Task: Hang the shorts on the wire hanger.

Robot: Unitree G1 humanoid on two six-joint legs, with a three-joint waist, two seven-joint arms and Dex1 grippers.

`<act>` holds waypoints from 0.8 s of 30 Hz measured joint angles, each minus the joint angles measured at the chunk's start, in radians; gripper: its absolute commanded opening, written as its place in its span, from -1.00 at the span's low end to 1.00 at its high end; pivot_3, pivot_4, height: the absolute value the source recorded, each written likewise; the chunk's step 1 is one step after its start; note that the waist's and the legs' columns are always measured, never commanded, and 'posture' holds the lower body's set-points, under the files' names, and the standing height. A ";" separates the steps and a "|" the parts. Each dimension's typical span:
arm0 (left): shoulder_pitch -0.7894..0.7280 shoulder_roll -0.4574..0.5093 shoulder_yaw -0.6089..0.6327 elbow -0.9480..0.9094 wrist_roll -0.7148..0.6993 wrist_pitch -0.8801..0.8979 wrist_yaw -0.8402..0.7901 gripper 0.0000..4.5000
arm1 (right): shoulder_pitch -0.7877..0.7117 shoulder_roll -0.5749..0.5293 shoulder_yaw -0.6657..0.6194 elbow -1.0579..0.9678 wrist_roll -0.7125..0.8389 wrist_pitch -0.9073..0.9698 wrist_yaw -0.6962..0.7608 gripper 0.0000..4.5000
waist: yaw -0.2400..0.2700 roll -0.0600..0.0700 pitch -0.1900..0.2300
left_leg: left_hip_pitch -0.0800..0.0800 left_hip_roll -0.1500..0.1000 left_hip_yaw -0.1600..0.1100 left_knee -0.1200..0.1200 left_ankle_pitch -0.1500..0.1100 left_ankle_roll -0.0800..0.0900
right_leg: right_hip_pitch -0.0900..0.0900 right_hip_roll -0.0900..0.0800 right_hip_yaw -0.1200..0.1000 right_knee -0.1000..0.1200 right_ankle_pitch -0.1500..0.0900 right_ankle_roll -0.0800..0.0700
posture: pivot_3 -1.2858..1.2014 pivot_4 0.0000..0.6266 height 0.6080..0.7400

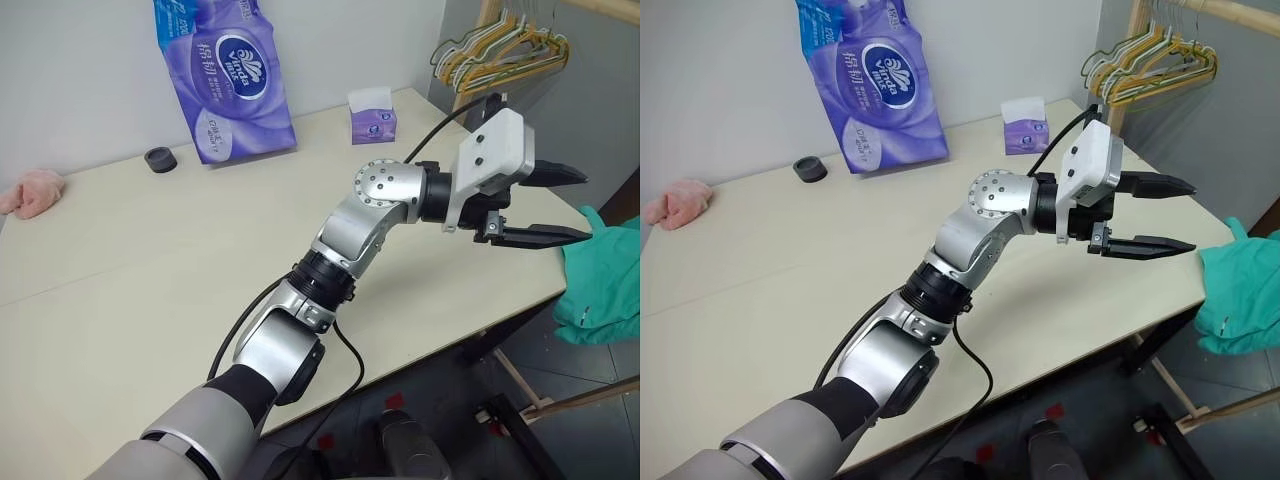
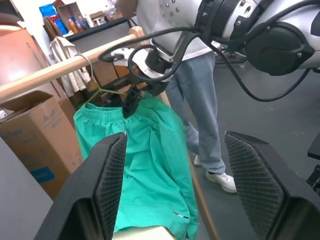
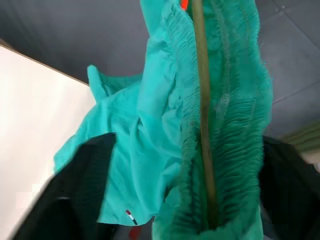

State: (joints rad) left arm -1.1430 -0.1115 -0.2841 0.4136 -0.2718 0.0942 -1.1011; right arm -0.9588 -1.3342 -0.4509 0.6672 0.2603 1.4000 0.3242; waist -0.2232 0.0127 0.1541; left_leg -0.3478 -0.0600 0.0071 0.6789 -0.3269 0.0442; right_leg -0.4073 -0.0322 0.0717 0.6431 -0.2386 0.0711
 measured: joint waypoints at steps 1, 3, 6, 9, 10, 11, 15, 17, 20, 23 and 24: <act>0.000 0.001 0.002 0.002 0.001 0.000 0.001 0.46 | 0.019 0.005 -0.007 -0.052 -0.003 0.003 -0.005 0.99 | 0.000 0.000 0.000 | 0.000 0.000 0.000 0.000 0.000 0.000 | 0.000 0.000 0.000 0.000 0.000 0.000 | -0.21 -0.56 1.00; 0.000 0.008 0.010 0.004 0.002 -0.001 0.002 0.46 | 0.038 0.028 -0.035 -0.163 -0.005 0.019 -0.026 0.99 | -0.002 0.000 0.000 | 0.000 0.000 0.000 0.000 0.000 0.000 | 0.000 0.000 0.000 0.000 0.000 0.000 | -0.21 -0.58 1.00; 0.002 0.018 0.012 0.004 0.006 -0.001 0.006 0.46 | 0.092 0.059 -0.072 -0.338 -0.013 0.025 -0.054 0.99 | -0.001 0.001 0.000 | 0.000 0.000 -0.001 0.000 0.000 0.000 | 0.000 0.000 0.000 0.001 0.000 0.001 | -0.21 -0.61 1.00; 0.030 0.051 0.014 -0.006 0.013 0.003 0.018 0.46 | 0.185 0.118 -0.109 -0.536 -0.043 -0.017 -0.092 0.99 | 0.000 0.001 -0.001 | 0.000 0.001 -0.001 0.001 0.000 -0.001 | -0.001 -0.002 0.000 0.001 0.001 0.001 | -0.19 -0.66 1.00; 0.057 0.072 0.014 -0.023 0.013 0.010 0.021 0.46 | 0.222 0.160 -0.122 -0.619 -0.051 -0.058 -0.105 0.99 | -0.002 0.001 -0.002 | 0.000 0.002 -0.001 0.001 0.000 -0.001 | -0.001 -0.003 0.000 0.001 0.001 0.002 | -0.18 -0.68 1.00; 0.087 0.096 0.015 -0.036 0.016 0.020 0.027 0.46 | 0.267 0.206 -0.131 -0.707 -0.056 -0.111 -0.111 0.99 | -0.004 0.001 -0.003 | 0.000 0.002 -0.001 0.001 0.000 -0.002 | -0.001 -0.003 0.000 0.001 0.001 0.002 | -0.17 -0.71 1.00; 0.180 0.178 0.022 -0.083 0.024 0.069 0.067 0.46 | 0.396 0.380 -0.116 -0.920 -0.062 -0.253 -0.126 0.99 | 0.009 0.001 -0.005 | 0.000 0.002 -0.004 0.002 0.003 -0.007 | -0.002 -0.003 -0.001 0.003 0.002 0.004 | -0.12 -0.76 1.00; 0.254 0.226 0.054 -0.158 0.034 0.110 0.136 0.46 | 0.476 0.559 -0.067 -1.036 -0.062 -0.350 -0.156 0.99 | 0.013 -0.003 -0.016 | 0.000 0.004 -0.005 0.001 0.004 -0.009 | -0.003 -0.002 -0.002 0.004 0.003 0.004 | -0.09 -0.78 1.00; 0.361 0.274 0.134 -0.230 0.085 0.172 0.320 0.46 | 0.597 0.771 0.136 -1.118 -0.065 -0.509 -0.167 0.99 | 0.027 -0.009 -0.020 | 0.001 0.006 -0.006 0.002 0.006 -0.013 | -0.005 0.001 -0.002 0.005 0.007 -0.002 | -0.02 -0.81 1.00; 0.471 0.262 0.218 -0.296 0.158 0.207 0.565 0.46 | 0.653 0.908 0.311 -1.105 -0.089 -0.677 -0.167 0.99 | 0.078 -0.011 -0.022 | -0.003 0.005 -0.007 0.002 0.007 -0.014 | -0.011 -0.001 -0.003 0.006 0.015 -0.010 | 0.02 -0.83 1.00; 0.507 0.260 0.235 -0.322 0.185 0.216 0.639 0.46 | 0.660 0.937 0.347 -1.090 -0.102 -0.732 -0.168 0.99 | 0.096 -0.013 -0.026 | -0.007 0.004 -0.007 0.002 0.007 -0.015 | -0.015 -0.001 -0.003 0.006 0.016 -0.011 | 0.03 -0.83 1.00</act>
State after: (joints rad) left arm -0.6358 0.1482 -0.0486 0.0920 -0.0868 0.3107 -0.4625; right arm -0.2988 -0.3974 -0.1044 -0.4227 0.1583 0.6682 0.1567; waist -0.1274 -0.0006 0.1279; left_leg -0.3548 -0.0556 0.0001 0.6814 -0.3197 0.0294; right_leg -0.4221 -0.0332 0.0688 0.6494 -0.2228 0.0598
